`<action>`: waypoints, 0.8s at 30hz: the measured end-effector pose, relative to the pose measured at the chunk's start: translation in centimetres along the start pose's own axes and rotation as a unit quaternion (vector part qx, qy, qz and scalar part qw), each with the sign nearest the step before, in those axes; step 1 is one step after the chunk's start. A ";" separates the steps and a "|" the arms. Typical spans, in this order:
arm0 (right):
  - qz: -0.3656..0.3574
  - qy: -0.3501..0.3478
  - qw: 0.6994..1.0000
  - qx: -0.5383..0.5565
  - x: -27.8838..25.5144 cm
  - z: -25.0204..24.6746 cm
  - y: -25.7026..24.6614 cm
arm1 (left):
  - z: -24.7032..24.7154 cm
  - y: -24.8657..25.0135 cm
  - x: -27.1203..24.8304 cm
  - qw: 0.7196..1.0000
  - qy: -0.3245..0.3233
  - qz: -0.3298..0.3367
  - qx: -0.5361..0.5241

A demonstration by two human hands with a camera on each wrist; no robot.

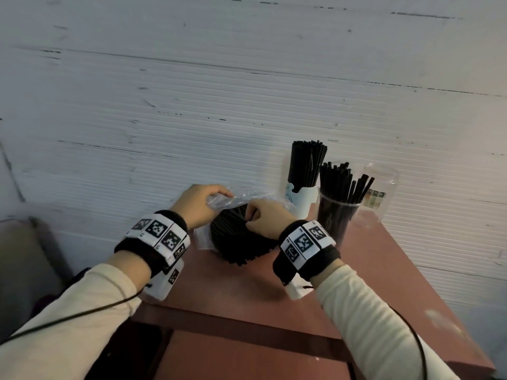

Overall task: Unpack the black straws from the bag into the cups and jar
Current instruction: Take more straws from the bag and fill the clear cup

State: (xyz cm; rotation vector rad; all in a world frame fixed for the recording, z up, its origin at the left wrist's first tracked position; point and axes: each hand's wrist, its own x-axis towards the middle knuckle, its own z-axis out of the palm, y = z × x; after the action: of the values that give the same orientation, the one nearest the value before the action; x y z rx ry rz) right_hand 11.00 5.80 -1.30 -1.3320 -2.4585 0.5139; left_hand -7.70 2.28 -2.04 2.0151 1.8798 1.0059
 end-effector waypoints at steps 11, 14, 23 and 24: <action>-0.035 -0.099 0.990 -0.099 2.7 1.5 -2.1 | -0.6 0.3 0.6 0.999 0.009 -0.016 -0.034; -0.066 -0.124 0.983 -0.116 2.5 1.5 -2.3 | -0.7 0.0 0.5 0.999 0.009 -0.020 -0.031; -0.042 -0.079 0.996 -0.022 2.3 1.2 -1.3 | -0.8 -0.2 0.4 0.998 0.011 -0.020 -0.066; -0.037 -0.075 0.996 -0.007 2.3 1.3 -1.1 | -0.8 -0.3 0.4 0.997 0.008 -0.022 -0.072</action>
State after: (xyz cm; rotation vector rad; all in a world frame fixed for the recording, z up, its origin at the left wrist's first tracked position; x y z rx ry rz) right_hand 8.44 6.99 -1.77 -1.2446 -2.6255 0.5982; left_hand -8.41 2.49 -1.42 1.8829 1.7943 1.1151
